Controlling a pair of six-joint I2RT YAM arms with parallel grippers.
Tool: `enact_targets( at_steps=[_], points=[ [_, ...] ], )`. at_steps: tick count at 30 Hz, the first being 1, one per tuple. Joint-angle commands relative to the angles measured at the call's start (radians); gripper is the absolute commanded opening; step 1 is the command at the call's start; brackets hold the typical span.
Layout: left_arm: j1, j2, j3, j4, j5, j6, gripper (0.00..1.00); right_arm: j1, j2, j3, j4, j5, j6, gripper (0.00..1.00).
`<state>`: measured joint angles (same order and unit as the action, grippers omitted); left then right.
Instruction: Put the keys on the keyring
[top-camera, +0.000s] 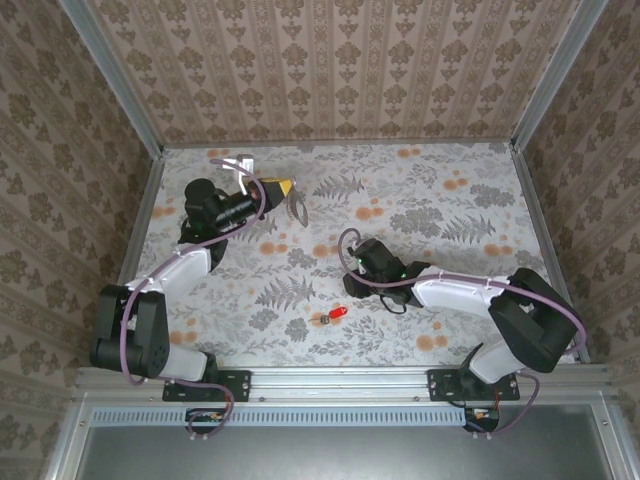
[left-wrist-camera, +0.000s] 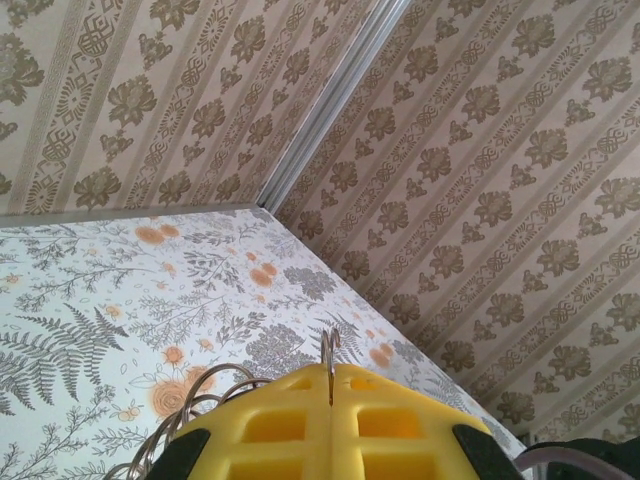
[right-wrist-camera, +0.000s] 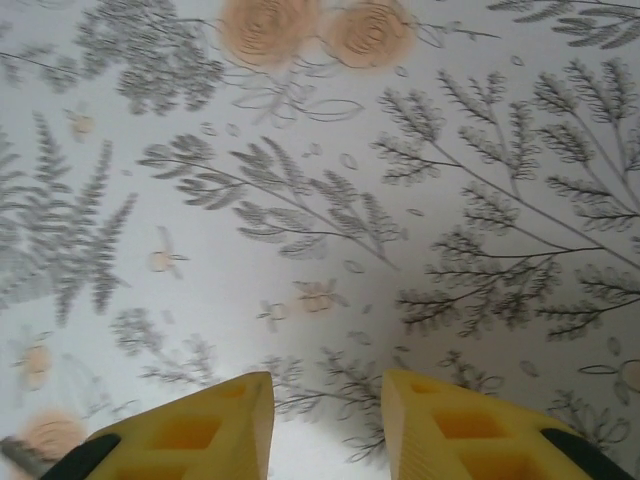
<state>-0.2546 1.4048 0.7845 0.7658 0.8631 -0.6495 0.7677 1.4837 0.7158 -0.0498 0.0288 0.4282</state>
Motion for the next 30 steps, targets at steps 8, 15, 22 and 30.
enact_targets(
  at_steps=[8,15,22,30],
  points=[
    [-0.014,0.006,0.009,0.033,0.0,0.022,0.0,0.194,0.001,-0.018,-0.062,-0.013,0.081,0.38],
    [-0.017,0.019,0.01,0.04,-0.003,0.022,0.0,0.222,-0.018,-0.044,-0.071,-0.026,0.12,0.37],
    [-0.021,0.032,0.018,0.044,-0.006,0.022,0.0,0.23,0.014,-0.047,-0.027,-0.073,0.147,0.37],
    [-0.032,0.036,0.017,0.047,-0.012,0.022,0.0,0.232,0.083,-0.017,0.02,-0.135,0.187,0.37]
  ],
)
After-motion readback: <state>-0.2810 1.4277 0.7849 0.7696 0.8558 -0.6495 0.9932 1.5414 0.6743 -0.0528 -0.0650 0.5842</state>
